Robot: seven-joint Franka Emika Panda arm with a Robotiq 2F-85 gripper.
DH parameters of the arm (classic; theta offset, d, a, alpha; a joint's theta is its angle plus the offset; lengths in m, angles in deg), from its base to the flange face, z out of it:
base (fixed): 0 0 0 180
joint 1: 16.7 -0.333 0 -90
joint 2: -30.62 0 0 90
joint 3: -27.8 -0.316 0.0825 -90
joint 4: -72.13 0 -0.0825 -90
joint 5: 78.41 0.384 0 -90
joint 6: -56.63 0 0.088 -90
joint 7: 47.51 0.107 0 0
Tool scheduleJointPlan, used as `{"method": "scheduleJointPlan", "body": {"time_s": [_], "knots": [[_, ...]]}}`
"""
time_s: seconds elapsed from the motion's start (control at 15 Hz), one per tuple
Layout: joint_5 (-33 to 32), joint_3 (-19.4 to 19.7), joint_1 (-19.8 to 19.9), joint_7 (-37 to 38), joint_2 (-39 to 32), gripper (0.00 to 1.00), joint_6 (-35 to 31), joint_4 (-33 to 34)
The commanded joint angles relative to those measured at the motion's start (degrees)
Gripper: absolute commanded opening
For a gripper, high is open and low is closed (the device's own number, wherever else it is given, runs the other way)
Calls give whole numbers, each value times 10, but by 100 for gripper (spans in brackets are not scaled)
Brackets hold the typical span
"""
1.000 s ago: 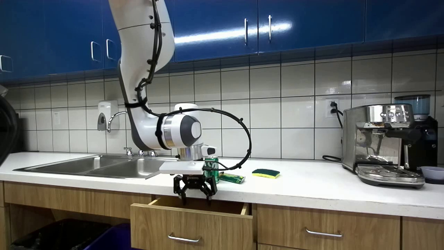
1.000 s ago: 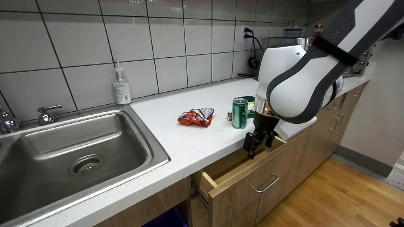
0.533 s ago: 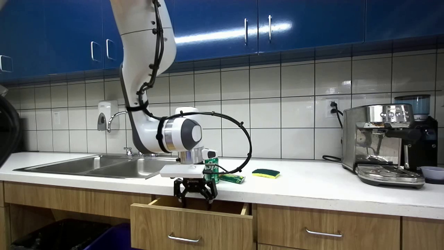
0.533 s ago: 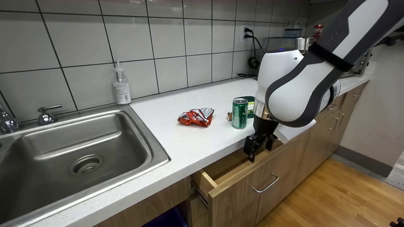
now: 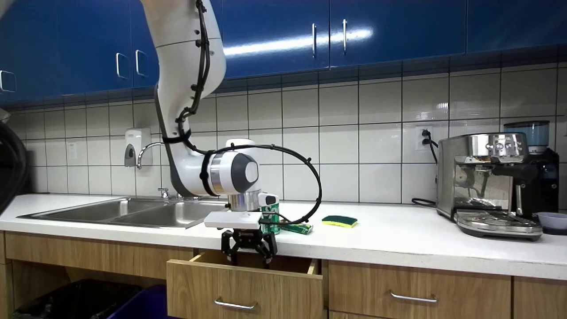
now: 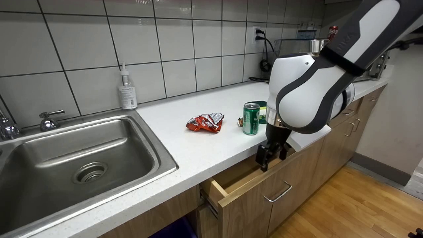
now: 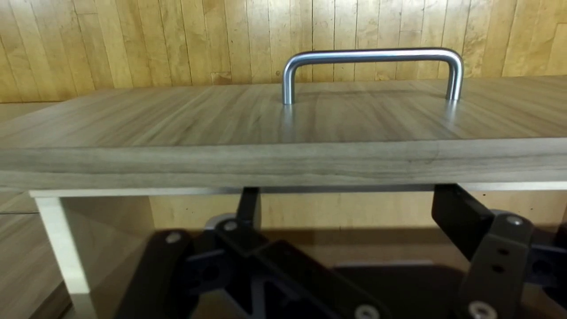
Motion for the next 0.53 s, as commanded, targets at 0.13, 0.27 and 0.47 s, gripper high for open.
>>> {"method": "scheduleJointPlan", "body": {"time_s": [0.13, 0.27, 0.47], "knots": [[30, -15, 14, -43, 5, 100, 65, 16], [32, -14, 13, -47, 6, 100, 79, 18], [28, -10, 9, -43, 7, 100, 91, 20]]}}
